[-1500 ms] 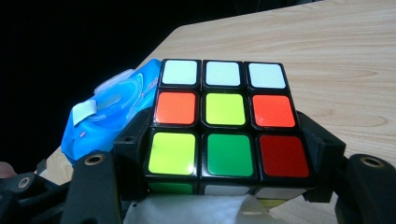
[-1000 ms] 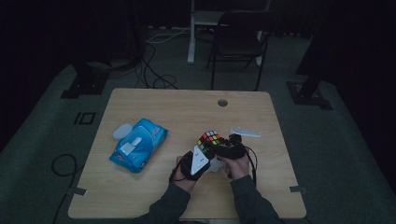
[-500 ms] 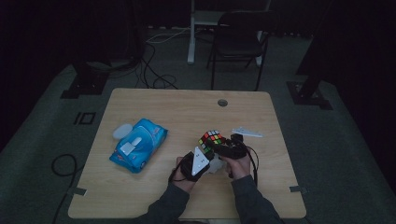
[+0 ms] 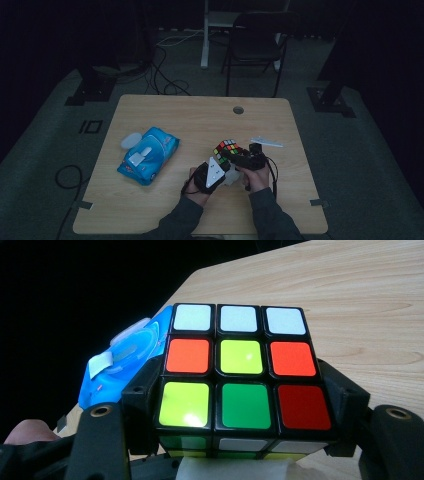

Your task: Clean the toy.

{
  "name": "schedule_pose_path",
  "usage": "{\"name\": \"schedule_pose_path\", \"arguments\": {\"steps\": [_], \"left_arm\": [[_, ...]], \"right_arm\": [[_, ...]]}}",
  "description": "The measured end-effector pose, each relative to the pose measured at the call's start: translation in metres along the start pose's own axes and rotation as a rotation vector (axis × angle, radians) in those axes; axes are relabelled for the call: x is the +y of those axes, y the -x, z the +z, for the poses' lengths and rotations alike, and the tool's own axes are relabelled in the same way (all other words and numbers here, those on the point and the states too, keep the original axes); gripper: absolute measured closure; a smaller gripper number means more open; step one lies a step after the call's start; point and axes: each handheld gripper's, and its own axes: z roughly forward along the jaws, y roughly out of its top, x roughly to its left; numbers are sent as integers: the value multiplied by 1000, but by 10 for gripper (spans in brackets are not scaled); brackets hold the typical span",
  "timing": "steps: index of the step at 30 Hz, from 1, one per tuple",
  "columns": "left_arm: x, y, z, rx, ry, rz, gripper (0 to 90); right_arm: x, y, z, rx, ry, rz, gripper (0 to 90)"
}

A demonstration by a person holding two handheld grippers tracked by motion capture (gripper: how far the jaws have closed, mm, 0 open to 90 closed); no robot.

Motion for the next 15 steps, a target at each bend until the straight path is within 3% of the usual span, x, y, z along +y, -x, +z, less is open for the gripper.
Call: {"name": "schedule_pose_path", "arguments": {"steps": [7,15], "left_arm": [[4,0,-3,3,25,-3,875],[1,1,0,13,-4,23,875]], "right_arm": [[-2,-2,3,12,-15,-8,338],[-1,-2,2,-1,-9,-8,338]]}}
